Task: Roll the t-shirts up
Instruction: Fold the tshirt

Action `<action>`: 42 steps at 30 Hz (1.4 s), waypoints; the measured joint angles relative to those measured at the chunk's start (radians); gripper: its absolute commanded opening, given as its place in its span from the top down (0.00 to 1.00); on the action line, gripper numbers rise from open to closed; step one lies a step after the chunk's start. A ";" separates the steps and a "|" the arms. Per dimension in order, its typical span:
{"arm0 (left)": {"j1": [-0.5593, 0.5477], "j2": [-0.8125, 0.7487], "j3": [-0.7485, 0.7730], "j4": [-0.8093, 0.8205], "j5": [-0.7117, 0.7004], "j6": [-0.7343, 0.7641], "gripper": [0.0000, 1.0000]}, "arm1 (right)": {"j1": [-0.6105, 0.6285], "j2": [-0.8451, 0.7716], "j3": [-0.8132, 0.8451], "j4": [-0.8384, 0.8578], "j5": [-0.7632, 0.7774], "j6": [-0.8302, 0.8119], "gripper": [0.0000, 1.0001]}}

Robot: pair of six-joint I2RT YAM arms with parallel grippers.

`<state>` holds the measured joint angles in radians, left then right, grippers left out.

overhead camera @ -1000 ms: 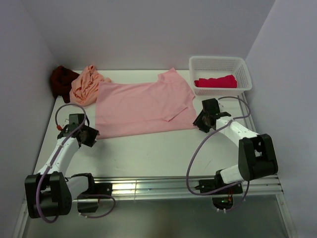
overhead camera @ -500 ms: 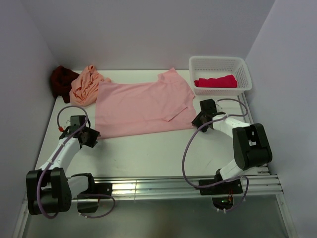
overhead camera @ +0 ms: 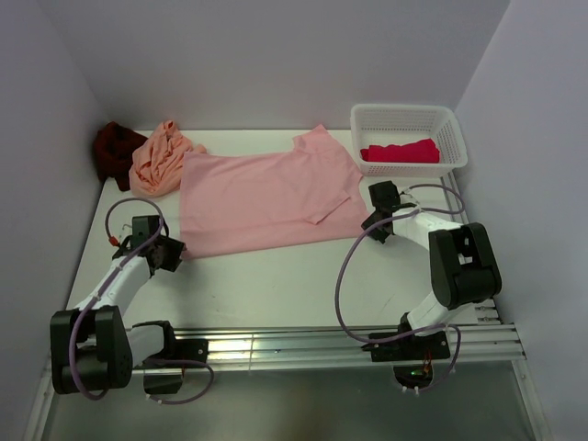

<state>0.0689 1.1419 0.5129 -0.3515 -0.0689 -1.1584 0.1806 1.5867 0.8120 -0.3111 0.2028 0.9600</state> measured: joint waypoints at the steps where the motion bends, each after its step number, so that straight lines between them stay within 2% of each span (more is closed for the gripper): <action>1: 0.000 0.004 -0.002 0.004 0.000 -0.005 0.57 | 0.000 0.002 0.001 -0.002 0.001 0.002 1.00; 5: 0.000 0.018 -0.003 0.009 -0.004 -0.010 0.62 | 0.000 0.002 0.001 -0.003 0.006 0.008 1.00; 10: -0.001 0.031 -0.003 0.023 -0.004 -0.013 0.62 | 0.000 0.002 0.001 -0.003 0.007 0.012 1.00; 18: -0.031 0.101 -0.002 0.067 -0.002 -0.032 0.57 | 0.000 0.002 0.001 -0.004 0.007 0.012 1.00; 23: -0.041 0.117 -0.002 0.108 0.001 -0.041 0.57 | 0.002 0.000 0.001 -0.006 0.013 0.012 1.00; 26: -0.045 0.127 -0.002 0.122 0.001 -0.045 0.67 | 0.003 -0.001 0.001 -0.011 0.016 0.012 1.00; 27: -0.047 0.132 -0.002 0.124 0.000 -0.050 0.85 | 0.003 -0.002 0.001 -0.013 0.018 0.012 1.00; 28: -0.047 0.137 -0.002 0.124 -0.002 -0.059 0.98 | 0.003 -0.002 0.001 -0.014 0.018 0.012 1.00; 42: -0.058 0.127 0.027 0.018 -0.047 -0.041 1.00 | 0.016 -0.072 0.003 -0.110 0.043 0.012 1.00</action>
<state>0.0113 1.2694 0.5396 -0.3340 -0.1162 -1.1992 0.1967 1.5150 0.8146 -0.4210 0.2459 0.9718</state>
